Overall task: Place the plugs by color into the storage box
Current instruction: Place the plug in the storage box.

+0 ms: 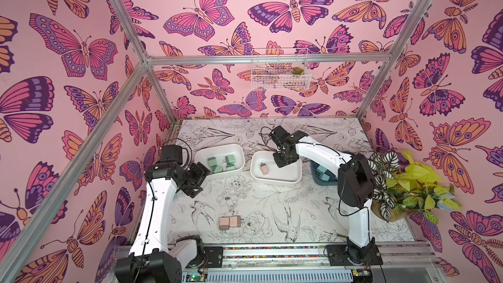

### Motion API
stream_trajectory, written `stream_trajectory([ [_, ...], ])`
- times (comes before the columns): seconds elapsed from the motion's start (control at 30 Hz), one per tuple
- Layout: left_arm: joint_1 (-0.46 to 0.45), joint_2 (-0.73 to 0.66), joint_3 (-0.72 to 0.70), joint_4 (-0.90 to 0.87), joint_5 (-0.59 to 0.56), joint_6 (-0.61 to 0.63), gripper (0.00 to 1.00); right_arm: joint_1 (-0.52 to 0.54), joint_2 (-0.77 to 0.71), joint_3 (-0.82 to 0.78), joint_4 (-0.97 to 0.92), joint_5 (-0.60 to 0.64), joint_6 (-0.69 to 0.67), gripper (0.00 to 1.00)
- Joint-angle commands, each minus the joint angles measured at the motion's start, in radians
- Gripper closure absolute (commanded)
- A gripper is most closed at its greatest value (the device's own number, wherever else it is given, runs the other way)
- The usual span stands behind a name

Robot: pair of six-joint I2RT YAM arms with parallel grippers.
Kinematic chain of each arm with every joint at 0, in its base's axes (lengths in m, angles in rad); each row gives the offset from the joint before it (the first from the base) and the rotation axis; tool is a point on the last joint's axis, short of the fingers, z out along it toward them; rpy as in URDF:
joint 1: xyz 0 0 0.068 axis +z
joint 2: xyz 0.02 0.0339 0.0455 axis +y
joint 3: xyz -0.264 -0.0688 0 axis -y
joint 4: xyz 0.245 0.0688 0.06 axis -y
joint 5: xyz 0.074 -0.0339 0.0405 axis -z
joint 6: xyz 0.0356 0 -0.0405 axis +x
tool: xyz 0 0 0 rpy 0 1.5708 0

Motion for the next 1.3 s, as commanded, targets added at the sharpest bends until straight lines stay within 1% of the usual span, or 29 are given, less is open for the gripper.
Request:
stream_trajectory([
  [0.0,-0.005,0.012,0.004,-0.006,0.008,-0.001,0.23,0.003,0.044,0.013,0.002,-0.044,0.017,0.56],
  [0.3,-0.006,0.005,-0.005,-0.009,0.014,0.002,0.23,0.007,0.148,0.08,-0.016,-0.078,0.067,0.54],
  [0.33,-0.006,0.005,-0.005,-0.009,0.015,0.002,0.23,0.007,0.154,0.084,-0.02,-0.077,0.069,0.52],
  [0.43,-0.006,0.005,0.001,-0.01,0.015,0.001,0.23,0.01,0.149,0.082,-0.034,-0.063,0.074,0.3],
  [0.47,-0.006,0.004,0.003,-0.009,0.015,0.002,0.23,0.009,0.138,0.077,-0.037,-0.05,0.077,0.26],
  [0.53,-0.006,0.004,0.006,-0.01,0.012,0.003,0.23,0.01,0.097,0.058,-0.036,-0.023,0.08,0.22],
  [0.7,-0.007,0.009,0.031,-0.019,-0.002,0.022,0.23,0.041,-0.053,0.021,-0.043,0.034,0.077,0.2],
  [0.77,-0.01,0.019,0.088,-0.049,-0.042,0.054,0.23,0.08,-0.109,0.005,-0.041,0.022,0.073,0.2],
  [0.83,-0.021,0.041,0.176,-0.084,-0.101,0.098,0.23,0.144,-0.163,-0.031,-0.014,-0.028,0.056,0.2],
  [0.9,-0.028,0.069,0.245,-0.105,-0.138,0.123,0.22,0.235,-0.192,-0.061,0.003,-0.056,0.03,0.2],
  [0.97,-0.032,0.094,0.284,-0.107,-0.145,0.123,0.22,0.322,-0.201,-0.082,0.013,-0.07,-0.003,0.2],
  [1.03,-0.032,0.114,0.287,-0.103,-0.136,0.109,0.22,0.404,-0.198,-0.101,0.029,-0.076,-0.022,0.2],
  [1.17,-0.032,0.121,0.236,-0.096,-0.118,0.087,0.22,0.5,-0.179,-0.143,0.114,-0.159,-0.012,0.2],
  [1.27,-0.028,0.097,0.185,-0.081,-0.096,0.061,0.22,0.567,-0.135,-0.131,0.143,-0.165,-0.052,0.2],
])
